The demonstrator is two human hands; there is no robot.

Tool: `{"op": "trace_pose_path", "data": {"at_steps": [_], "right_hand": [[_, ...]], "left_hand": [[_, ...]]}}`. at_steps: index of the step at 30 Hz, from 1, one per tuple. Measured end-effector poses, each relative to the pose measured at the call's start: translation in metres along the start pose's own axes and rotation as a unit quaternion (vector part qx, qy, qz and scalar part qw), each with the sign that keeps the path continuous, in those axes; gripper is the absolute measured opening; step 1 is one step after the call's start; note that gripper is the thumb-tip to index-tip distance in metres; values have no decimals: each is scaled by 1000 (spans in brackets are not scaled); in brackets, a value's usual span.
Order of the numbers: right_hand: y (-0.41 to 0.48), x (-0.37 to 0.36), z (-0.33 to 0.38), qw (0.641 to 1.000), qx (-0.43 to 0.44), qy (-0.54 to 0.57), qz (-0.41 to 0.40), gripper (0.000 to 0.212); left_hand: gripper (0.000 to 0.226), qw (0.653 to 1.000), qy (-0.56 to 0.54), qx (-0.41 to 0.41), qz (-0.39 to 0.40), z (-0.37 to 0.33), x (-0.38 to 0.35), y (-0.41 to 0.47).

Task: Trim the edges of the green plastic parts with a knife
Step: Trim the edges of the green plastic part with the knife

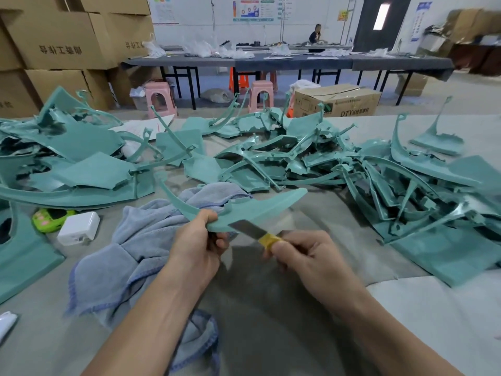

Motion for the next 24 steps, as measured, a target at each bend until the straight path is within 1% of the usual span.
{"op": "trace_pose_path", "data": {"at_steps": [1,3,4,5,6,8,9,10,11,12,13,14,15,16,17,19,21,24], "right_hand": [[4,3,-5,998,-30,-2,-57,28],[10,21,-17,973,-111,15,-202,32],[11,31,-21,959,-128,28,-250,35],[10,38,-22,955,-119,39,-267,36],[11,41,-20,964,-86,45,-247,35],[7,31,-10,990,-16,38,-134,31],[4,20,-6,997,-4,25,-68,31],[1,10,-5,1000,-7,10,-23,33],[3,6,-8,999,-22,-13,-23,33],[7,7,-12,996,-50,-25,-68,33],[10,13,-16,986,-89,-35,-133,33],[10,22,-20,971,-124,-50,-196,35],[9,32,-23,957,-148,-61,-241,38],[7,40,-25,949,-155,-64,-268,39],[6,45,-25,948,-146,-54,-278,39],[5,45,-21,959,-104,-11,-262,37],[4,35,-12,973,-64,4,-221,34],[1,20,-8,985,-31,-60,-159,35]], "left_hand": [[22,1000,-10,12,11,-2,1,-1],[21,1000,-9,10,15,-5,3,-1],[20,1000,1,0,7,-6,3,-1],[21,1000,10,-8,-2,-6,3,-1],[20,1000,13,-14,-8,-6,3,-1],[20,1000,16,-19,-12,-5,1,-1],[21,1000,18,-19,-11,-5,1,0],[22,1000,15,-17,-5,-4,1,0],[23,1000,7,-12,7,-4,2,0],[24,1000,-5,-9,25,-4,2,0],[25,999,-9,-13,44,-4,2,1],[25,998,0,-22,57,-5,3,1],[26,997,20,-34,63,-5,4,1],[26,996,46,-48,66,-6,6,2],[25,993,78,-64,66,-6,7,2],[22,984,141,-95,55,-7,8,3],[21,978,172,-108,46,-8,9,3],[24,980,159,-104,66,-7,6,1]]}}
Point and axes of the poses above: each hand's wrist, its own y-axis towards the middle knuckle, its own x-axis out of the back of the hand, z = x × y, the point moved 2 cm from there along y, towards the middle knuckle, and after that the axes turned 4 degrees about -z, right-handed, at the moved point
